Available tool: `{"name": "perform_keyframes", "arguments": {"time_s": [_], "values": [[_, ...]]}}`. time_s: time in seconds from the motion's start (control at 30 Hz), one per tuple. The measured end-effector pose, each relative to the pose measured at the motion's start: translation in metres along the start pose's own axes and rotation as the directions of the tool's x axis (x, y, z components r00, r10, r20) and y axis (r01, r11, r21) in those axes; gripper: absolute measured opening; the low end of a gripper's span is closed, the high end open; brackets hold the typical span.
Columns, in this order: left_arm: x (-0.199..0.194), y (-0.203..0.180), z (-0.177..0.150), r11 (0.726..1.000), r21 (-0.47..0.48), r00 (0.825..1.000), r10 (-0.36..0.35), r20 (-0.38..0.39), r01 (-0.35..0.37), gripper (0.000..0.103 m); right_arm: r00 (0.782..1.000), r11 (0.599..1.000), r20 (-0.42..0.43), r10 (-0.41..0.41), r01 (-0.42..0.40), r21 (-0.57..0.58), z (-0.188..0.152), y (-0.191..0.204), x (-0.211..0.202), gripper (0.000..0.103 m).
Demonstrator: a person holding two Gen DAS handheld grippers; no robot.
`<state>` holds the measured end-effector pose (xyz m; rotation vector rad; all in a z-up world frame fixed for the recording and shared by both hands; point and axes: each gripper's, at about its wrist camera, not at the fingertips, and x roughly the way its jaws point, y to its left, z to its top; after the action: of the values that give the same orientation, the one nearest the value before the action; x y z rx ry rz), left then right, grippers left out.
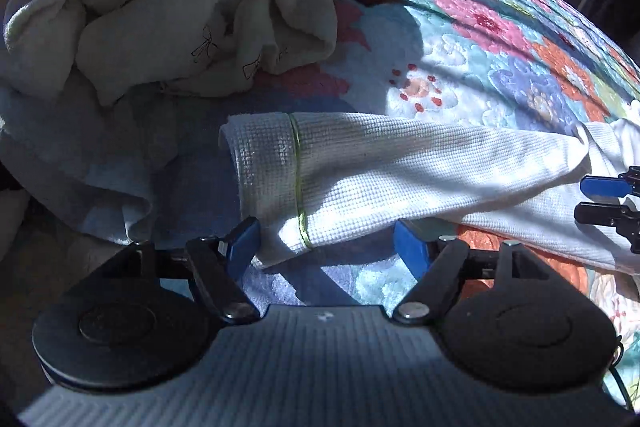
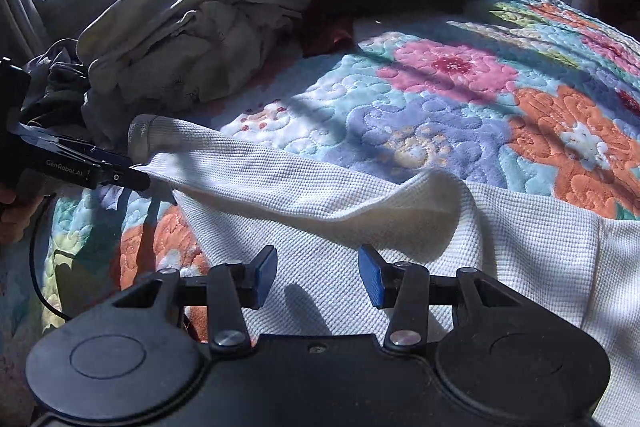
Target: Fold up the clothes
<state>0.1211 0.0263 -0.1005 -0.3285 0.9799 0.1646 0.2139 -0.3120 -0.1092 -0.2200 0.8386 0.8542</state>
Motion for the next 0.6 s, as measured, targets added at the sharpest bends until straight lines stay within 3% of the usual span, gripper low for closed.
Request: {"name": "perform_keyframes", "arguments": {"time_s": [0.03,0.1,0.2,0.23,0.27,0.33,0.47,0.6], "values": [[-0.001,0.004,0.002,0.999,-0.048,1.0,-0.001,-0.006,0.001,0.089,1.0,0.999,-0.006,-0.025,0.025,-0.041,-0.001,0.007,0.002,0.05],[-0.003,0.012,0.002,0.992,-0.122,1.0,-0.022,-0.021,0.019,0.09,0.999,0.992,-0.011,-0.046,0.044,-0.115,-0.003,0.021,0.003,0.05],[0.002,0.013,-0.002,0.992,-0.118,0.998,-0.055,-0.028,0.052,0.086,0.999,0.987,-0.019,-0.035,0.032,-0.16,-0.003,0.036,0.005,0.052],[0.005,0.01,-0.004,0.994,-0.102,0.998,-0.043,-0.035,0.039,0.066,0.999,0.986,-0.026,-0.03,0.025,-0.167,-0.003,0.041,0.006,0.052],[0.008,0.008,-0.006,0.996,-0.086,0.999,-0.031,-0.042,0.027,0.036,0.999,0.984,-0.033,-0.031,0.024,-0.179,-0.003,0.046,0.008,0.053],[0.008,-0.001,-0.006,1.0,-0.013,0.999,0.002,-0.037,-0.003,0.014,0.998,0.978,-0.041,-0.047,0.037,-0.205,-0.003,0.053,0.012,0.056],[-0.011,-0.006,0.014,1.0,0.008,1.0,-0.012,0.027,0.012,0.012,0.997,0.976,-0.049,-0.058,0.047,-0.211,-0.004,0.054,0.014,0.061],[-0.029,-0.005,0.055,0.999,-0.005,0.993,-0.035,0.113,0.036,0.012,0.998,0.991,-0.057,-0.035,0.027,-0.134,0.001,0.043,0.012,0.061]]}}
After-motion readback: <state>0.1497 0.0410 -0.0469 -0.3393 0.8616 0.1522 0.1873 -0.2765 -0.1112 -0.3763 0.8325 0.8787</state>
